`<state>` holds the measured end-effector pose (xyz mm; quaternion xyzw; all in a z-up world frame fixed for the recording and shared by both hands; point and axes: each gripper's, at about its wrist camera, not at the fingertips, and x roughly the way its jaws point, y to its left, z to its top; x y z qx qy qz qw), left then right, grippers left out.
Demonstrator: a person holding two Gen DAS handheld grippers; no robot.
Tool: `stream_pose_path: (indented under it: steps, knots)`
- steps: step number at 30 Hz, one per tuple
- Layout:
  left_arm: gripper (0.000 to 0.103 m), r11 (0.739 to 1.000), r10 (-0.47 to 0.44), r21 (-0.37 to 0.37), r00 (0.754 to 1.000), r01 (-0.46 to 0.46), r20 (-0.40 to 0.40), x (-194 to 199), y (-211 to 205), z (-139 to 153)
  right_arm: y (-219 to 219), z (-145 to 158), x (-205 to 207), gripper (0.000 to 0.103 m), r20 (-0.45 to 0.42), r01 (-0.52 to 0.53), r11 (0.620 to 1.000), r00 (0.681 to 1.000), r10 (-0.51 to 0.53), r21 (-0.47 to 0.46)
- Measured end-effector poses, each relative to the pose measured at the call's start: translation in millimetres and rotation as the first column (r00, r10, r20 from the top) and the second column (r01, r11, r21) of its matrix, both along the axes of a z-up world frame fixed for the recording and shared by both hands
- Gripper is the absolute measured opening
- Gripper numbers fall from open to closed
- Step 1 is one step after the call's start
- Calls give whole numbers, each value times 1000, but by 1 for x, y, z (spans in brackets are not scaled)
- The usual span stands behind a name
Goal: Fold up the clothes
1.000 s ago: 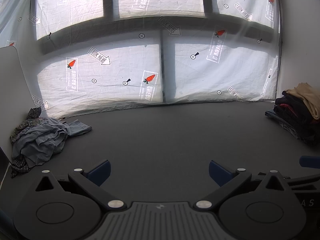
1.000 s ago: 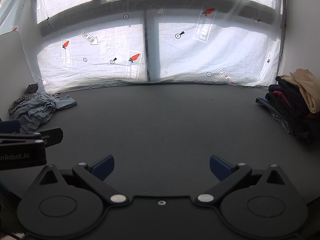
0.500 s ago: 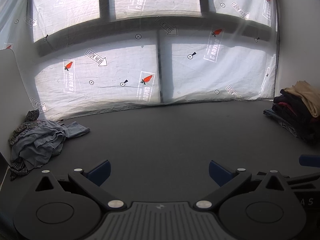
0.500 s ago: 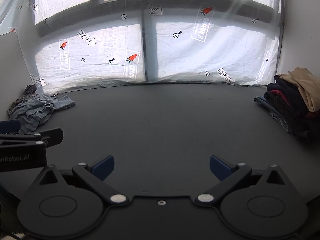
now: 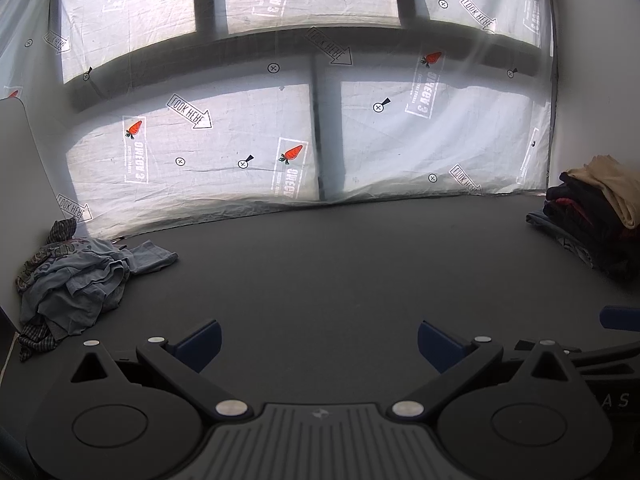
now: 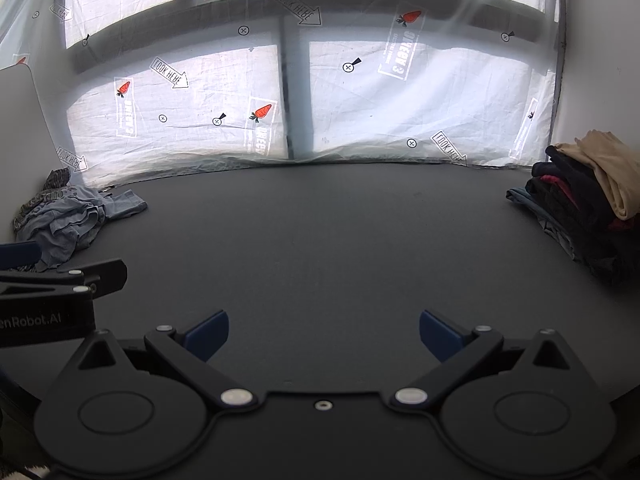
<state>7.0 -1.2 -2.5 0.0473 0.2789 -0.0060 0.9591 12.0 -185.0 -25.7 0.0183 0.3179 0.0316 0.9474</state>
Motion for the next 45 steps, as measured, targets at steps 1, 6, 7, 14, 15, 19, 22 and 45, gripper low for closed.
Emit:
stream_pose_path:
  steps: [1,6,7,14,15,19,22,45]
  knots:
    - [103,1000,-3,0,1000,3,-1,0,-1,0,-1,0,0,103,-2,4,1000,1000,-4,1]
    - [103,1000,-9,-30,1000,8,-26,6,-4,-3,-7,-3,0,103,-17,12,1000,1000,-12,-6]
    - [103,999,-12,-38,999,11,-31,8,-5,-4,-9,-3,1,103,-18,18,1000,1000,-18,-10]
    - [103,998,7,-59,999,-10,-41,23,-18,-6,-25,-9,22,103,-37,42,996,998,-45,-80]
    - [103,998,16,-67,999,-19,-46,27,-18,-6,-25,-11,25,103,-45,44,993,998,-49,-107]
    - [103,994,65,-85,996,-70,-66,46,-20,-8,-21,-17,43,103,-34,19,964,999,-29,-264]
    - [103,990,118,-72,991,-122,-68,61,-25,-3,-23,-20,62,103,-24,-4,948,1000,-4,-319]
    - [103,899,344,-236,928,-370,-145,141,-24,8,-82,-27,193,103,-98,-87,995,992,82,-43]
